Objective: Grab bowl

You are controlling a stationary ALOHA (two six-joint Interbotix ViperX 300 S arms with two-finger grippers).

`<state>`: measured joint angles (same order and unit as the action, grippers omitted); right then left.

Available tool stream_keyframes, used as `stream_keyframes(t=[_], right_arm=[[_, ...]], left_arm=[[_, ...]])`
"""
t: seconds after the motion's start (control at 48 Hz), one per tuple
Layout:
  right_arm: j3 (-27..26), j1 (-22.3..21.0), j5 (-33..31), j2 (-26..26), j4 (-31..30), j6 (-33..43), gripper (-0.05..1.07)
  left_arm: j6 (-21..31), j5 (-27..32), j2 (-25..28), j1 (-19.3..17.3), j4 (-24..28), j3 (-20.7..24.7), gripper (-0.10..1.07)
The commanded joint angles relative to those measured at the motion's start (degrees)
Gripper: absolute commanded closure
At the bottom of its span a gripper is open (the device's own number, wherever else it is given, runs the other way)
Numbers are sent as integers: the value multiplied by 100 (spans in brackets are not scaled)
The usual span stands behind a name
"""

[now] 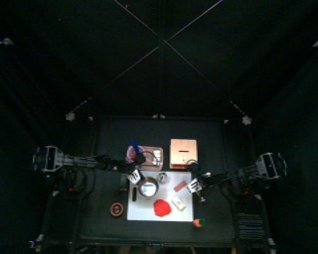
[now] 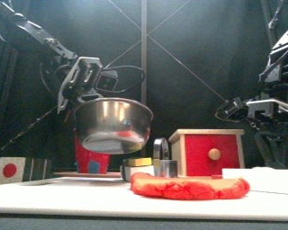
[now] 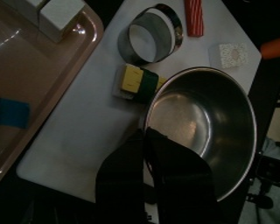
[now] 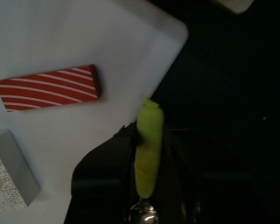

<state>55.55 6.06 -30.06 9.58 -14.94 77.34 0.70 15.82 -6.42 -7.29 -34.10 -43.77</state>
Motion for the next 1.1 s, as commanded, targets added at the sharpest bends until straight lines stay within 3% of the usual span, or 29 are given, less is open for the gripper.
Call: stream_keyframes(t=[0.0,0.562,0.812,1.083], right_arm=[[-246,9,0,123,-70,0,46],[-694,-158,158,1345,-1239,0,48],[-888,-571,1661,1591,-2065,0,48],[-1222,-1239,3454,1301,-2751,-70,48]], left_arm=[[-9,-18,-26,9,18,132,67],[-9,-18,0,0,9,105,67],[-9,-35,158,-26,0,229,67],[-18,-167,422,-44,70,413,67]])
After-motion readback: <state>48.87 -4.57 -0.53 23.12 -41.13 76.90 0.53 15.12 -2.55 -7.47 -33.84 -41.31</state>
